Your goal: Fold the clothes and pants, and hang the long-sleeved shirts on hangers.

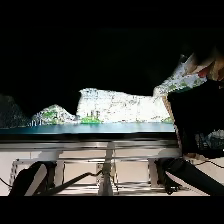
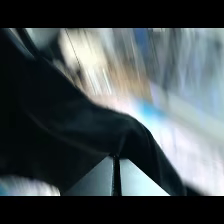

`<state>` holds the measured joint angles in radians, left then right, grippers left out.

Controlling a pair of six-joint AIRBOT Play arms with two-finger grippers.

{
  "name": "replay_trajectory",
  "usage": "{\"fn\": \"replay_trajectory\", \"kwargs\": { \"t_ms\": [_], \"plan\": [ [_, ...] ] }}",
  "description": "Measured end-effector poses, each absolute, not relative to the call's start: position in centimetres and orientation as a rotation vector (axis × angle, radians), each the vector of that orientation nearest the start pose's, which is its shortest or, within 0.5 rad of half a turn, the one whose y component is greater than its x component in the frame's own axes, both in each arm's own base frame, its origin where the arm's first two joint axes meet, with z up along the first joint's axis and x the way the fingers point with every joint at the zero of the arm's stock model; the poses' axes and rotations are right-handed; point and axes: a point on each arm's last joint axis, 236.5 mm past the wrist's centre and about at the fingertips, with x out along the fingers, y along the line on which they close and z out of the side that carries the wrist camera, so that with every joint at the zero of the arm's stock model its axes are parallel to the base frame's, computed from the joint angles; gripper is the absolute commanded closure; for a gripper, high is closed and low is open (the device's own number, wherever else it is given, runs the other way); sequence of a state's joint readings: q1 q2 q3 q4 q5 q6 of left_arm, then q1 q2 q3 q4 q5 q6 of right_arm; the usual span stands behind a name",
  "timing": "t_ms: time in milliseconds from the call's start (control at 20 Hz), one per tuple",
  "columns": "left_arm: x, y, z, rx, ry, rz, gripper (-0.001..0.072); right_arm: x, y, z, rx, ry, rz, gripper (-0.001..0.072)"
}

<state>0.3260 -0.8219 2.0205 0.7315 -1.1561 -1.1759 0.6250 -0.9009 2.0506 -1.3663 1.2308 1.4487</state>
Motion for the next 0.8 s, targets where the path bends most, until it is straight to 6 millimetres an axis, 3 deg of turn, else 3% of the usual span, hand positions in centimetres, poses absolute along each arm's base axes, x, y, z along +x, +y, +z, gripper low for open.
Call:
{"fn": "replay_trajectory", "kwargs": {
  "t_ms": [100,200,250,350,450,550,650,800],
  "plan": [
    [17.5,-9.9,61.9,0.111,-0.419,-0.381,0.0701,16.3,18.3,55.6,-0.033,-0.136,0.849,0.0693],
    [16.2,-9.2,64.7,0.108,-0.538,-0.341,0.0702,16.0,17.2,57.8,-0.038,-0.234,0.808,0.0694],
    [17.2,-8.6,65.0,0.094,-0.545,-0.334,0.0701,17.0,16.9,58.2,-0.052,-0.253,0.769,0.0694],
    [22.3,-7.0,63.4,0.032,-0.466,-0.349,0.0701,21.3,17.2,56.5,-0.093,-0.203,0.671,0.0693],
    [30.3,-4.9,58.7,-0.056,-0.299,-0.368,0.0701,27.7,17.7,52.4,-0.132,-0.079,0.556,0.0692],
    [38.8,-2.8,51.5,-0.131,-0.097,-0.387,0.0701,35.2,17.7,45.7,-0.167,0.097,0.449,0.0692],
    [46.5,-1.4,42.7,-0.199,0.109,-0.419,0.07,42.3,16.7,38.4,-0.18,0.259,0.363,0.0692],
    [54.6,-1.0,30.3,-0.301,0.336,-0.475,0.07,51.2,15.8,27.7,-0.153,0.429,0.318,0.0692]
  ]
}}
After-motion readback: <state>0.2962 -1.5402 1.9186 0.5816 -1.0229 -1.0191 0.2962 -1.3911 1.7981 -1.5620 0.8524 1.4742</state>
